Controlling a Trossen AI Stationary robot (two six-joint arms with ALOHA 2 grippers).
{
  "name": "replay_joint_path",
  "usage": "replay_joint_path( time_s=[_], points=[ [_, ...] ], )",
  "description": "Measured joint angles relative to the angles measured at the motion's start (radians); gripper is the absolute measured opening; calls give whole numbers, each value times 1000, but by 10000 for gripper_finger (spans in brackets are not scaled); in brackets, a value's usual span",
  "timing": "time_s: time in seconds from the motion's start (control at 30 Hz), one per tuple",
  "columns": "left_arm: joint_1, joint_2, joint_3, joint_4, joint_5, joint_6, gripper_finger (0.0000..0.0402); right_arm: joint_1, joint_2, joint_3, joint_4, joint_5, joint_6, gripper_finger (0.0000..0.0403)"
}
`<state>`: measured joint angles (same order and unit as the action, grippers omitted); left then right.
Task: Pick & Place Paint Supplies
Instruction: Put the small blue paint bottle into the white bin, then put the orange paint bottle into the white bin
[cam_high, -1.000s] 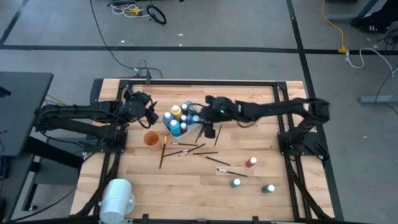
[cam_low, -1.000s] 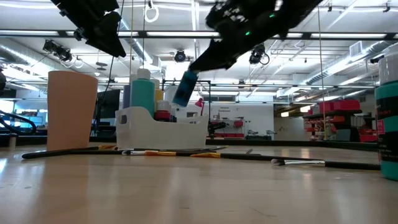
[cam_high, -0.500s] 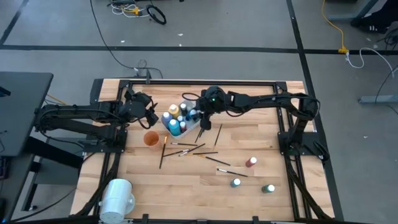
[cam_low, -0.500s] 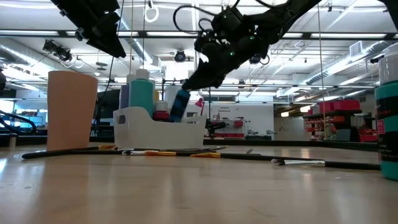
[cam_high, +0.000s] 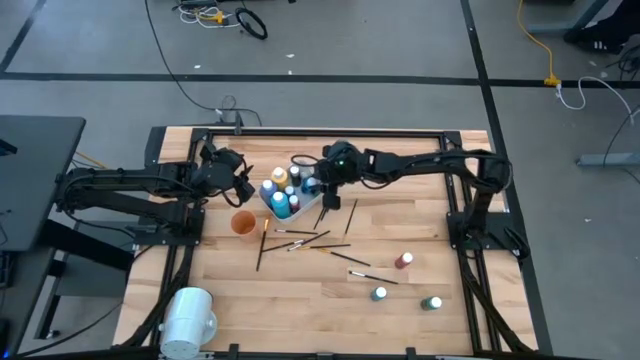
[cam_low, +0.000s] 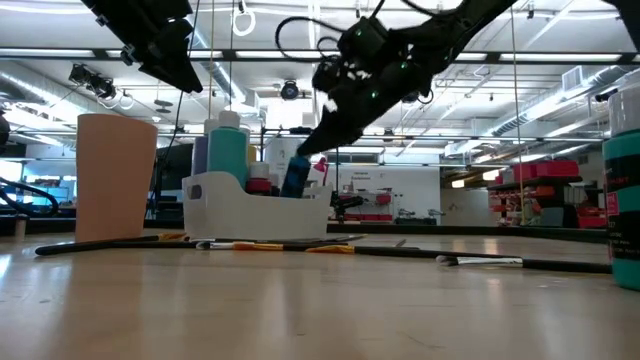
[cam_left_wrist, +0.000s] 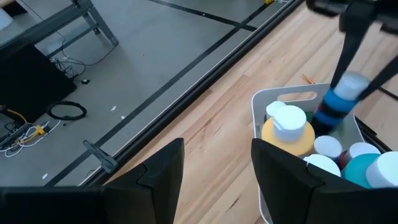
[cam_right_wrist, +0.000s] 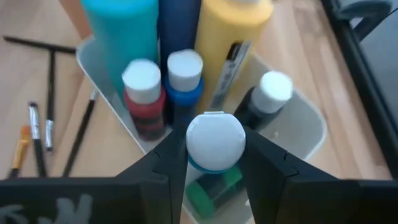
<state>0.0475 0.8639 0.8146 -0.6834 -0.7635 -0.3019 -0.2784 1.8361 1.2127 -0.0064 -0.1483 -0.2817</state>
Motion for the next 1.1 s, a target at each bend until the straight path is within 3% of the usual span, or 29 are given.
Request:
replay_joint_path(
  time_s=[0.4, 1.1],
  points=[
    [0, 0, 0, 2, -2, -10, 196, -15, 129, 0, 144, -3, -1, 125],
    [0, 0, 0, 1, 2, -16, 196, -20, 193, -1, 434, 3, 7, 202]
  ],
)
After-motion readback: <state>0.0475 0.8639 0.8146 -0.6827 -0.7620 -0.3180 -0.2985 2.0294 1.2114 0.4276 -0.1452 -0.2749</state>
